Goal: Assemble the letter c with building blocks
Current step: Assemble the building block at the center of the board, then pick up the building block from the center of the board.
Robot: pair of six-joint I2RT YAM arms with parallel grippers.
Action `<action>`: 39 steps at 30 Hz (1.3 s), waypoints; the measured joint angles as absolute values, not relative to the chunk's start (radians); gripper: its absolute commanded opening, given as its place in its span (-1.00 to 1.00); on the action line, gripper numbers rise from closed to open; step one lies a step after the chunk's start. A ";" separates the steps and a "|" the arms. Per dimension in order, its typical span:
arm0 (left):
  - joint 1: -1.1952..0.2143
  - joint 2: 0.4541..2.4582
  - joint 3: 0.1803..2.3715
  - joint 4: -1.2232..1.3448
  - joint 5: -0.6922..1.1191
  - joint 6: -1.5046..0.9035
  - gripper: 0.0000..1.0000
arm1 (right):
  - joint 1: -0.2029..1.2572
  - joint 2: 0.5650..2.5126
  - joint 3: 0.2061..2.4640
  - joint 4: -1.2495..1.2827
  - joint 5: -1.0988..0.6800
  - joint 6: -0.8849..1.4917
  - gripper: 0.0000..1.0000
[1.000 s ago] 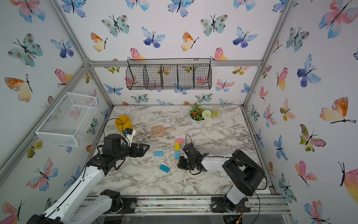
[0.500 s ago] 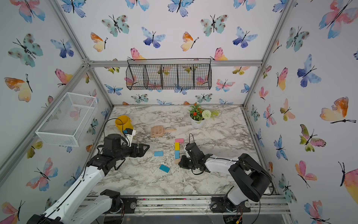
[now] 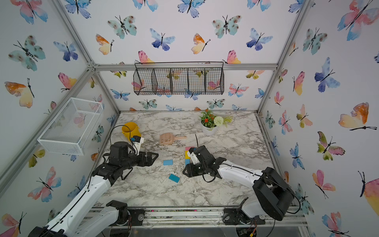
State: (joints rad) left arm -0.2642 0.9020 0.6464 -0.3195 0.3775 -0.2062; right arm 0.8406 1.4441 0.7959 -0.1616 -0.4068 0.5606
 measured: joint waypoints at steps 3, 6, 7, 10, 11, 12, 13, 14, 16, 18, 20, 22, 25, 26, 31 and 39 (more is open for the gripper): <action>-0.268 0.902 0.646 -0.320 0.377 -0.206 0.97 | 0.867 1.494 0.887 -0.222 -0.407 0.489 0.17; -0.271 0.902 0.646 -0.320 0.377 -0.206 0.97 | 0.899 1.560 0.975 -0.283 -0.388 0.422 0.33; -0.271 0.900 0.646 -0.320 0.373 -0.206 0.97 | 0.909 1.579 0.997 -0.300 -0.379 0.405 0.38; -0.271 0.885 0.646 -0.327 0.342 -0.207 0.97 | 0.945 1.646 1.061 -0.345 -0.341 0.355 0.48; -0.271 0.877 0.646 -0.329 0.332 -0.207 0.97 | 0.954 1.668 1.078 -0.357 -0.328 0.339 0.48; -0.271 0.868 0.646 -0.331 0.322 -0.208 0.97 | 0.963 1.688 1.092 -0.364 -0.313 0.327 0.49; -0.271 0.861 0.646 -0.333 0.313 -0.209 0.97 | 0.969 1.703 1.100 -0.370 -0.302 0.317 0.50; -0.271 0.855 0.646 -0.334 0.308 -0.210 0.97 | 0.977 1.720 1.108 -0.377 -0.287 0.306 0.51; -0.271 0.852 0.646 -0.335 0.294 -0.211 0.97 | 0.991 1.749 1.119 -0.385 -0.260 0.290 0.53; -0.271 0.854 0.646 -0.339 0.288 -0.211 0.97 | 1.007 1.776 1.129 -0.389 -0.230 0.274 0.56; -0.271 0.855 0.646 -0.344 0.284 -0.212 0.97 | 1.021 1.798 1.140 -0.392 -0.201 0.263 0.56; -0.271 0.855 0.646 -0.345 0.281 -0.214 0.97 | 1.038 1.818 1.155 -0.400 -0.175 0.252 0.57; -0.271 0.855 0.646 -0.348 0.275 -0.214 0.97 | 1.059 1.848 1.180 -0.411 -0.143 0.237 0.51; -0.271 0.855 0.646 -0.350 0.274 -0.215 0.97 | 1.066 1.856 1.187 -0.414 -0.132 0.233 0.46; -0.271 0.855 0.646 -0.351 0.273 -0.217 0.97 | 1.085 1.900 1.224 -0.432 -0.109 0.213 0.34; -0.271 0.852 0.646 -0.351 0.267 -0.218 0.97 | 1.100 1.973 1.316 -0.487 -0.073 0.189 0.06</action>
State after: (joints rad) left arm -0.2707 0.8520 0.6464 -0.3511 0.2672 -0.2180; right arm 1.0996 1.9732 1.3155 -0.4873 -0.0734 0.1890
